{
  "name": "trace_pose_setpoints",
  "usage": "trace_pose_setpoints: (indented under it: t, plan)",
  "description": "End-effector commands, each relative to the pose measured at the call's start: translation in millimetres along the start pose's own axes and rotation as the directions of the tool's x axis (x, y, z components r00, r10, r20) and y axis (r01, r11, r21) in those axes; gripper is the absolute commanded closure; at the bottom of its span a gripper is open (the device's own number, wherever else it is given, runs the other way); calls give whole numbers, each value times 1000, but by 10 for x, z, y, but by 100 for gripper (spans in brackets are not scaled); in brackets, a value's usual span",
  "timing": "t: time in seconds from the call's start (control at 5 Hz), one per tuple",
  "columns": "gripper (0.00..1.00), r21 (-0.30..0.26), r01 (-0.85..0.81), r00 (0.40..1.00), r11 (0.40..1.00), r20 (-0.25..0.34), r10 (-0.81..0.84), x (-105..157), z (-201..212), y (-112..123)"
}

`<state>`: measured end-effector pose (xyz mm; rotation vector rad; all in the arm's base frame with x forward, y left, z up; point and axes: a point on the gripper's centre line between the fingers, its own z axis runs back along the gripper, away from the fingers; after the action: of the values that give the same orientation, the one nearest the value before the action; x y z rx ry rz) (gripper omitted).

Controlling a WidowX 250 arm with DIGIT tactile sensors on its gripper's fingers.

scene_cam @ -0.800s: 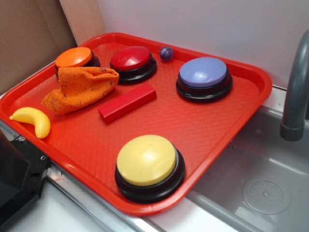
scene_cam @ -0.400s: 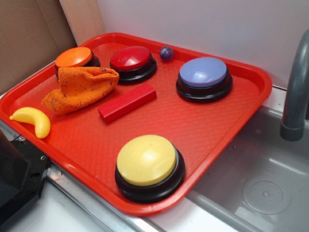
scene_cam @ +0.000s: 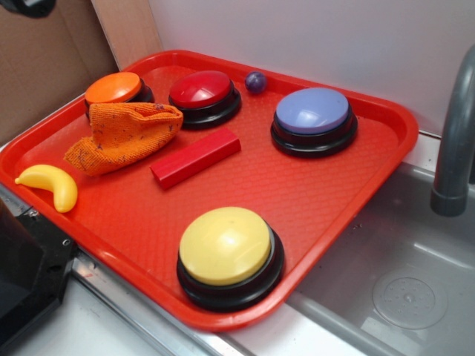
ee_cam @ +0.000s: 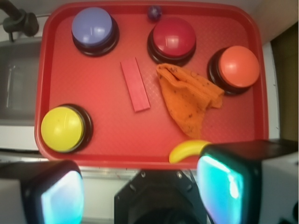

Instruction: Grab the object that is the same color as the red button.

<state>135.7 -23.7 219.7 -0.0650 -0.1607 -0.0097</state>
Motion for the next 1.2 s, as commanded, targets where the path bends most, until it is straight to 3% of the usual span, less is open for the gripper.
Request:
trace_pose_setpoints:
  t: [0.0,0.6,1.0]
  plan:
    - [0,-3,35,997,999,62,-35,309,-478,-76]
    - [0,60,13,999,998,34,-16,643,-1326,-101]
    - [0,136,7,1000,991,5,-7,674,-1709,-9]
